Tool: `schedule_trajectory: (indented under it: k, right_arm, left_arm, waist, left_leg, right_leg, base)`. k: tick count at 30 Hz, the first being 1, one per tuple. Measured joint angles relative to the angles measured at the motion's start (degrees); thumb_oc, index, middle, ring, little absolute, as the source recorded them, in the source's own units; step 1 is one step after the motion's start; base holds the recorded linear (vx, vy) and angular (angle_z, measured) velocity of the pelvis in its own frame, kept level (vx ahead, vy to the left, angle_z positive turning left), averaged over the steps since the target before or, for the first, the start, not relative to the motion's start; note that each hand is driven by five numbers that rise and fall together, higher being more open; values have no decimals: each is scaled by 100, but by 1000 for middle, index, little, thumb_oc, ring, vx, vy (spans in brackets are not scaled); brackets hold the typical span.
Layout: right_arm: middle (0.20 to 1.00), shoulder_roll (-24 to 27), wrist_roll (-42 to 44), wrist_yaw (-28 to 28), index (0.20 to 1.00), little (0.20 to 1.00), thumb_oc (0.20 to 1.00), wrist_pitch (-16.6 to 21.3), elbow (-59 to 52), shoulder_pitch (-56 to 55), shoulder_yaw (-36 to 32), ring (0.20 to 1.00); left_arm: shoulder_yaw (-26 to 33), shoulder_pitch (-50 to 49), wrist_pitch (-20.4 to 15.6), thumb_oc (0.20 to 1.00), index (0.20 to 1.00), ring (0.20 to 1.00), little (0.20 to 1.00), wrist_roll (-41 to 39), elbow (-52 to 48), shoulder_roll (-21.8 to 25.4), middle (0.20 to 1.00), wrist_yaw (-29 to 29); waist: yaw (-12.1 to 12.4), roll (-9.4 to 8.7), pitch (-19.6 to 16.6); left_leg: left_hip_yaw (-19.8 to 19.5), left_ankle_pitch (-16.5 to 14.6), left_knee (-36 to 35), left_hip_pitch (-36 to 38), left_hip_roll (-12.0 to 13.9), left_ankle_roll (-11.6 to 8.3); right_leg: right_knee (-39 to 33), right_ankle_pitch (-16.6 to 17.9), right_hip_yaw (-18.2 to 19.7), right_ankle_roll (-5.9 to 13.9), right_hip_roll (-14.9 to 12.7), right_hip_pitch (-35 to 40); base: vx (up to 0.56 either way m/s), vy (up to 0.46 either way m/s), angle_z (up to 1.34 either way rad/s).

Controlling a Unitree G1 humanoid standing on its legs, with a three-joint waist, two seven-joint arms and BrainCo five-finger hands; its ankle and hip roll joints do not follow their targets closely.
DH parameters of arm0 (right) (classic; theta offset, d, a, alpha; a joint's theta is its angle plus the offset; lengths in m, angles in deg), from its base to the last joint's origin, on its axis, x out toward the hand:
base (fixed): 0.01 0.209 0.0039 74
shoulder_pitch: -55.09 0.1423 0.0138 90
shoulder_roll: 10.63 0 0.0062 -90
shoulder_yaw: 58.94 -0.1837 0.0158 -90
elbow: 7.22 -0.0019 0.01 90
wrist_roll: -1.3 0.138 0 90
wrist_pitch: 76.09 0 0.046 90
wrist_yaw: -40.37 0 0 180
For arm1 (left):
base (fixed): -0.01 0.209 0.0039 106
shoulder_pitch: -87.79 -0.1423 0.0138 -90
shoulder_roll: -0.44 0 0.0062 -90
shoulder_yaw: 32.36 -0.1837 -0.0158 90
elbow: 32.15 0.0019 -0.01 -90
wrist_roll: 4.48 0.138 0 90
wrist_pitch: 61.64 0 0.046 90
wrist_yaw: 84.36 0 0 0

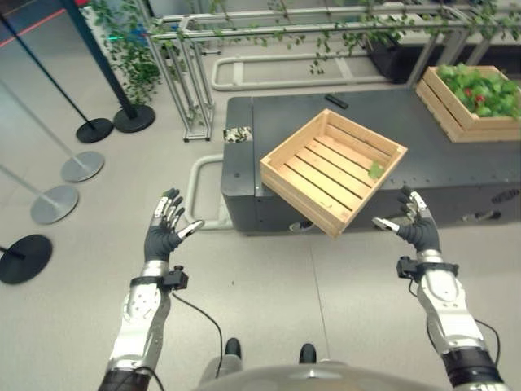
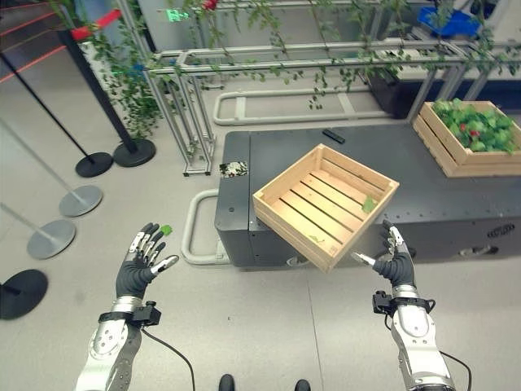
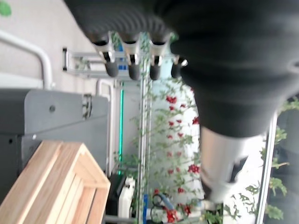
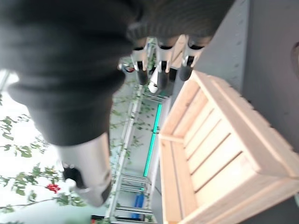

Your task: Pick up the fruits from the basket on one side to the basket on the other side

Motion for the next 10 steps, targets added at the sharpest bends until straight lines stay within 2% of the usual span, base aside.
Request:
schedule_trajectory:
  k: [5,10]
  right_arm:
    - [1000,-15,-4,-34,1000,1000,1000,0,-12,20,4,1000]
    - [1000,-26,-5,-62,1000,1000,1000,0,-12,67,11,1000]
  left_arm:
    - [14,-29,30,1000,1000,1000,1000,-48,-1,111,1000,-119]
    - [7,-101,62,1000,1000,1000,1000,-27,0,178,1000,-122]
  waist:
    - [36,18,-14]
    - [51,42,-44]
  left_leg:
    - [23,-39,-176,285,-133,103]
    - [132,-41,-241,369,-148,119]
  right_leg:
    - [0,-49,96,131,-127,154]
    - [0,-37,189,157,-132,152]
  base:
    - [45,106,-6]
    - [26,62,-12]
